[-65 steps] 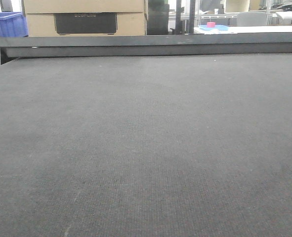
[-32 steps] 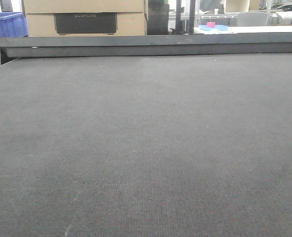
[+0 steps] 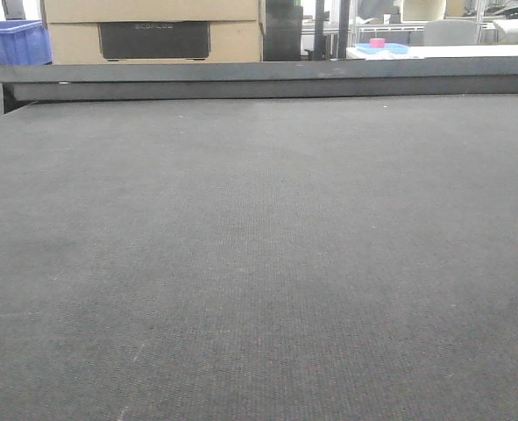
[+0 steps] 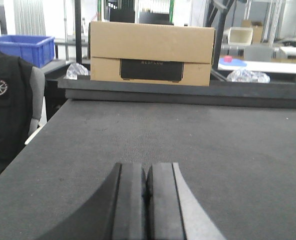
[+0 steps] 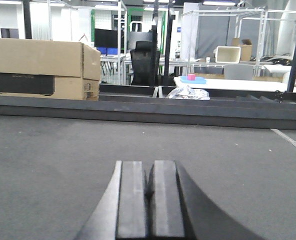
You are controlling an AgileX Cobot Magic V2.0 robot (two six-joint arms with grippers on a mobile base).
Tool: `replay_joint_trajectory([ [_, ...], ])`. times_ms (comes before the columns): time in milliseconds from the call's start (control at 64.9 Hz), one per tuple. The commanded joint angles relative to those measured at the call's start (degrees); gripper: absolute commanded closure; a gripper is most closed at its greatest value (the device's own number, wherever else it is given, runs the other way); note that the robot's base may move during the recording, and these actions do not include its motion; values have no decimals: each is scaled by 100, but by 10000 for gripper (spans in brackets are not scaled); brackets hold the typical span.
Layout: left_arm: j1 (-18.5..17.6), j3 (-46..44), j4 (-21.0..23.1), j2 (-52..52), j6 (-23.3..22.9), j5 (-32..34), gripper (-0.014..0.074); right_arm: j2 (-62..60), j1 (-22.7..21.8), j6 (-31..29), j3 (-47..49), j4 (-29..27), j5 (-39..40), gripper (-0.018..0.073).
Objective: Place valve from conveyor to right shelf box
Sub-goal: 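Lower both open grippers over the two silver valves on the belt, then close the right gripper around the valve beneath it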
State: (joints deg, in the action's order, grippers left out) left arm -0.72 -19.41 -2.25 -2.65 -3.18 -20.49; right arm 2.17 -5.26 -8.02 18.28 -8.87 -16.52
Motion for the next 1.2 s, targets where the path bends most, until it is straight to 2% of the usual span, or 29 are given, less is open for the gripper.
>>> replay_joint_trajectory([
  [0, -1, -545, 34, -424, -35, -455, 707, 440, -23, -20, 488, 34, -637, 727],
  [200, -1, -1876, 95, -1993, -35, -1386, 707, 2041, -23, -20, 1766, -42, -1773, 727],
  [462, -1, -3703, 289, -4260, -35, -3564, 707, 4077, -23, -31, 3280, -42, -3102, 727],
  [632, -1, -4330, 289, -5209, -35, -3709, 707, 5039, -23, -199, 3755, 30, -3786, 727],
  [786, -1, -4427, 285, -5709, -35, -3713, 707, 5590, -23, -199, 3837, 38, -4091, 727],
  [909, -1, -4608, 225, -6194, -35, -4196, 707, 5927, -23, -160, 3837, 38, -4358, 727],
  [1186, -1, -4683, 225, -6633, -35, -4358, 707, 6763, -23, -148, 4199, 188, -4773, 727],
])
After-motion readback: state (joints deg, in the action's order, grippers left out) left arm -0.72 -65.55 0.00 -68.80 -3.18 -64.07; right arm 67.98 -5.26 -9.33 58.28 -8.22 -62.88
